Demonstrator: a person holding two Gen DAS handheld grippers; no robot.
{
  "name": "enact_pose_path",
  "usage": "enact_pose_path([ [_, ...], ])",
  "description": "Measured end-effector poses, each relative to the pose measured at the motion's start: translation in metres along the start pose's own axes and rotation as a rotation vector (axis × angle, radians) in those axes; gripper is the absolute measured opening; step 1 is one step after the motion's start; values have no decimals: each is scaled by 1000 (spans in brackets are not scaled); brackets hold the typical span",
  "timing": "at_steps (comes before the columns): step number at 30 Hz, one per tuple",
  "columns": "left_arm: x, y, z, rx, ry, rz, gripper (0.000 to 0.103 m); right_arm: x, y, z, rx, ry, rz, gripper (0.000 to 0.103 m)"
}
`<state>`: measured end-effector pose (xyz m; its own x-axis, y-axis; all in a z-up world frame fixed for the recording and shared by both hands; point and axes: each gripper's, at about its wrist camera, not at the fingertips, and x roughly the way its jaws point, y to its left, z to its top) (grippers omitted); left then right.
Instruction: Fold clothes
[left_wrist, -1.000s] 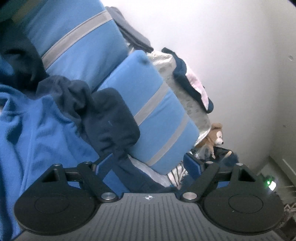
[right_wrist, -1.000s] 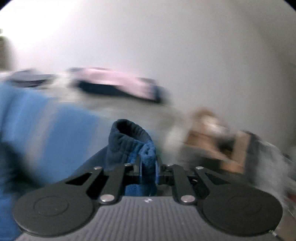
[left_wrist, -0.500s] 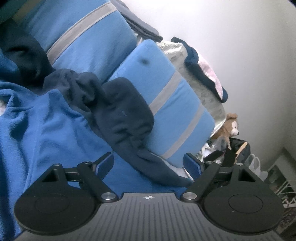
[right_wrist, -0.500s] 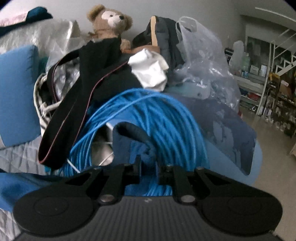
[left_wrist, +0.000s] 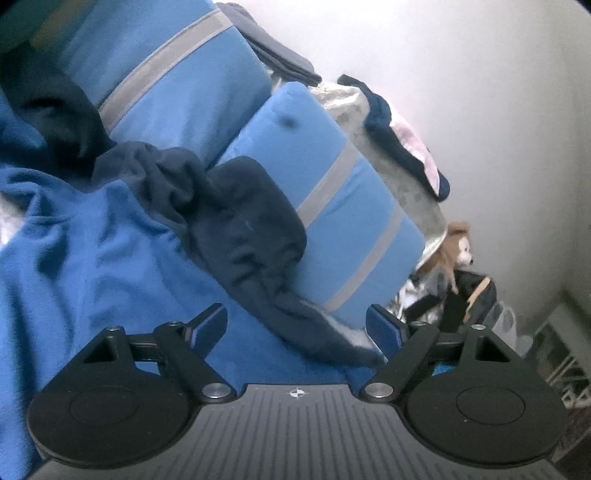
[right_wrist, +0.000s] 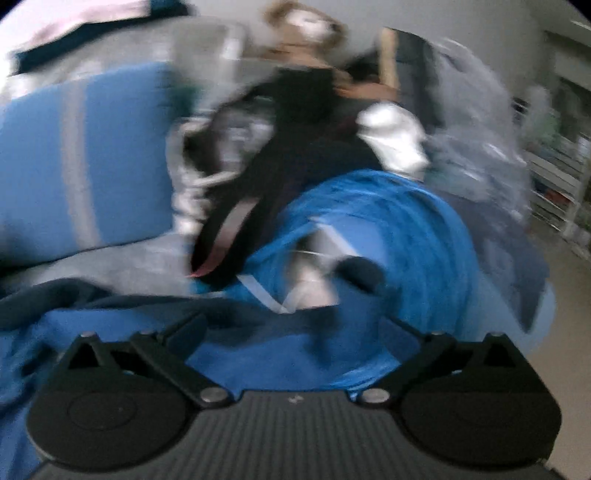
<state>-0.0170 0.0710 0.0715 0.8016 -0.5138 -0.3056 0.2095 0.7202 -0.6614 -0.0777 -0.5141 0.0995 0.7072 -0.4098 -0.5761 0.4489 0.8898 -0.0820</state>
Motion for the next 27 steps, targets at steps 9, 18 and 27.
enact_pose_path([
  [9,-73,-51,-11,382,14,159,103,-80,87,-4,-215,1,339,103],
  [18,-119,-95,22,522,88,207,103,-143,118,15,-246,-7,548,103],
  [27,-116,-59,56,367,179,188,103,-139,124,15,-248,49,573,103],
])
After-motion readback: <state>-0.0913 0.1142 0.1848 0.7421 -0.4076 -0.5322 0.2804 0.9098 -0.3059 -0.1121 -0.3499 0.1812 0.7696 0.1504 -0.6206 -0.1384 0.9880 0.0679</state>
